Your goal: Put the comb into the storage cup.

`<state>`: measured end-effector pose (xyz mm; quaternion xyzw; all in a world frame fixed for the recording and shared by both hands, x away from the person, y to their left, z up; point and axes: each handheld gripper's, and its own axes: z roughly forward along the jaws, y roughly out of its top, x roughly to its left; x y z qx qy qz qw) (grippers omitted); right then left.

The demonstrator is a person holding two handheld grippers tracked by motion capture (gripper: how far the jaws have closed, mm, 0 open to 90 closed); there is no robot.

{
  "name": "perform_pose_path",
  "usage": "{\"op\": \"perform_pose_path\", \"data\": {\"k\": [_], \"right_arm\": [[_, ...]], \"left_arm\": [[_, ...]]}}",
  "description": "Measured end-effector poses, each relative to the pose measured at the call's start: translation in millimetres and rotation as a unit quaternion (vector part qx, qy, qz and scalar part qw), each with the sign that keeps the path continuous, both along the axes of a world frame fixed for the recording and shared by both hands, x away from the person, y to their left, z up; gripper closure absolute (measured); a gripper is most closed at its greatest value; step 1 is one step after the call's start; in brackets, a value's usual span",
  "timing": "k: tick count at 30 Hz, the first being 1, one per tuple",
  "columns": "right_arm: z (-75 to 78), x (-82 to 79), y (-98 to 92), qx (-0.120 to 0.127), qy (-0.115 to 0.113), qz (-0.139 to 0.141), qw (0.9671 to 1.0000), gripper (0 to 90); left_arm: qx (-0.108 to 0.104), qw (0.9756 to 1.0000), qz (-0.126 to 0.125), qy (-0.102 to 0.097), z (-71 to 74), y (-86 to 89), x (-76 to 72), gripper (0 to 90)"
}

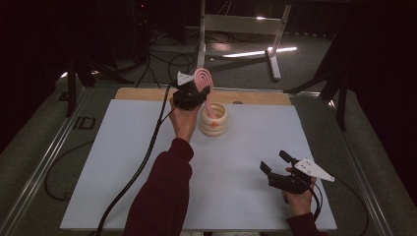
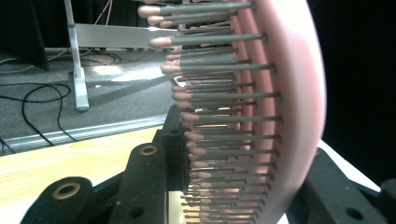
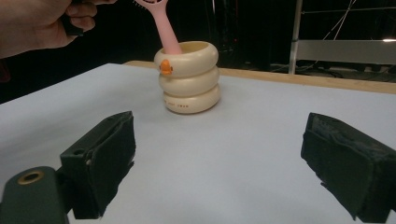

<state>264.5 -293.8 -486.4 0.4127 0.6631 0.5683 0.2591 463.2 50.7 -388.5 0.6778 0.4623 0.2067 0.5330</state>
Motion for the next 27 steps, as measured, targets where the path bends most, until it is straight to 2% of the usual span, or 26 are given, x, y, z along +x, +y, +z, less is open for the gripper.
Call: {"op": "perform_pose_path", "data": {"k": [27], "right_arm": [[-0.7, 0.2, 0.4, 0.0, 0.001, 0.001, 1.0, 9.8]], "left_arm": [[-0.002, 0.9999, 0.002, 0.011, -10.9, -4.6, 1.2, 64.1]]}}
